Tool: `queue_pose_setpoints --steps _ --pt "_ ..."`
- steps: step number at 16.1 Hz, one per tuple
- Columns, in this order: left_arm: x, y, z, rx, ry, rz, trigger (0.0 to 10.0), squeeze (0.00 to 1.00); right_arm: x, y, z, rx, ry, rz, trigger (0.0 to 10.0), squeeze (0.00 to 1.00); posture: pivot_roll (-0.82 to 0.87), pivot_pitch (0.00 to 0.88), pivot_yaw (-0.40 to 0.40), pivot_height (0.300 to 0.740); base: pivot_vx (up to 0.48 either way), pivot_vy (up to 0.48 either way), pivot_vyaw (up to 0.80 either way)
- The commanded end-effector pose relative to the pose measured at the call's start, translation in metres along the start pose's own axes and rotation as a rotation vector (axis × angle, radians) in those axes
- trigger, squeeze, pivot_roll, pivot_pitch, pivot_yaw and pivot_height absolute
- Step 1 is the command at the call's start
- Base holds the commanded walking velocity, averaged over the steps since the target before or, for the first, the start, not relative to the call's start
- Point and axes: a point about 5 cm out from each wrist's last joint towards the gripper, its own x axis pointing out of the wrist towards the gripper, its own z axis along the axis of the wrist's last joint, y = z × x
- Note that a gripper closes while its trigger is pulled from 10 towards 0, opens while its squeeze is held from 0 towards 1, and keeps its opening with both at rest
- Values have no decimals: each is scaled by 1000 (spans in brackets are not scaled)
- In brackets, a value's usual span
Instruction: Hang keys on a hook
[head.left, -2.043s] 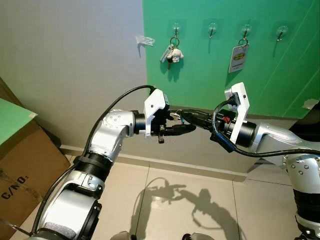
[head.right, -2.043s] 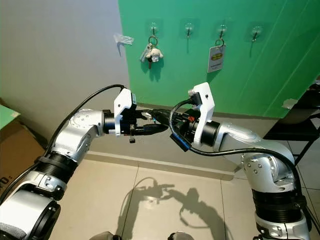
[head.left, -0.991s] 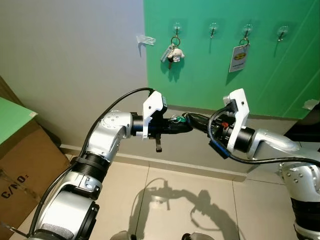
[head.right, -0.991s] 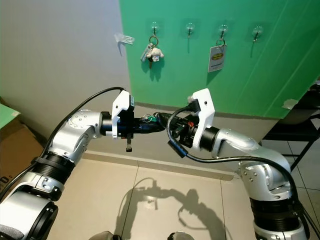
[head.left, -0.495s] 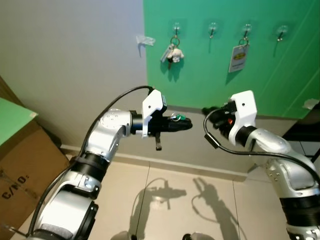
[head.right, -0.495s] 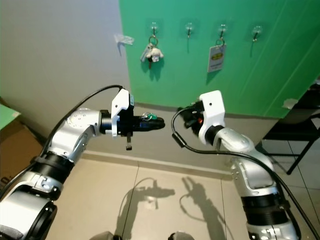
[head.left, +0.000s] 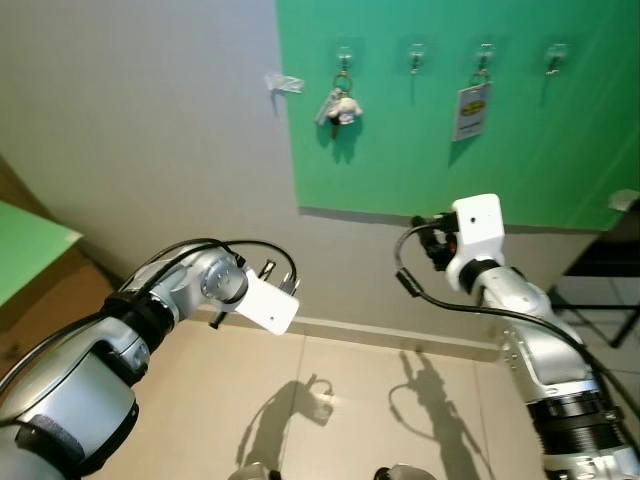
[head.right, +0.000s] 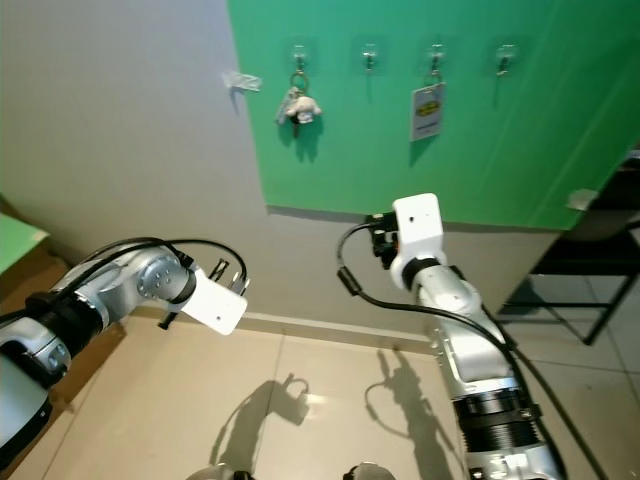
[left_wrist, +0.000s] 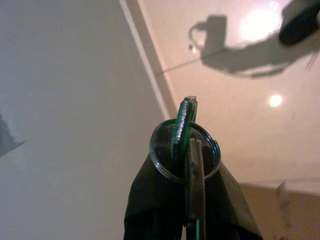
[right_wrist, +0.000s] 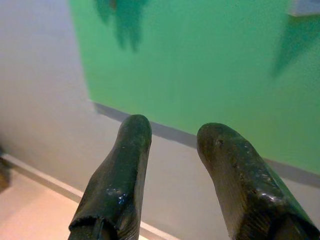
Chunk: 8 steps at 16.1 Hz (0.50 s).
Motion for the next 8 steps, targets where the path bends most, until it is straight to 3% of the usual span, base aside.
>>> queue_pose_setpoints --steps 1,3,5,6,7,8 --pt "-8 12 -1 38 11 49 0 0 -2 8 0 -10 -26 60 10000 0 -156 26 64 740 0 0 0" --pt "-12 20 -1 3 -42 107 0 0 -8 23 0 -1 -35 196 10000 0 -158 28 66 740 0 0 0" --pt "-27 46 11 -171 -283 267 0 0 -15 31 -2 42 -6 342 10000 0 -162 28 71 740 0 0 0" --pt "-35 59 13 -254 -371 368 0 0 -15 30 -1 69 -8 343 10000 0 -161 26 75 740 0 0 0" --pt "-42 69 15 -405 -495 468 0 0 -13 28 1 96 -18 332 10000 0 -165 27 81 740 0 0 0" --pt "-44 74 13 -626 -644 551 0 0 -13 25 2 130 -37 310 10000 0 -168 27 83 740 0 0 0"
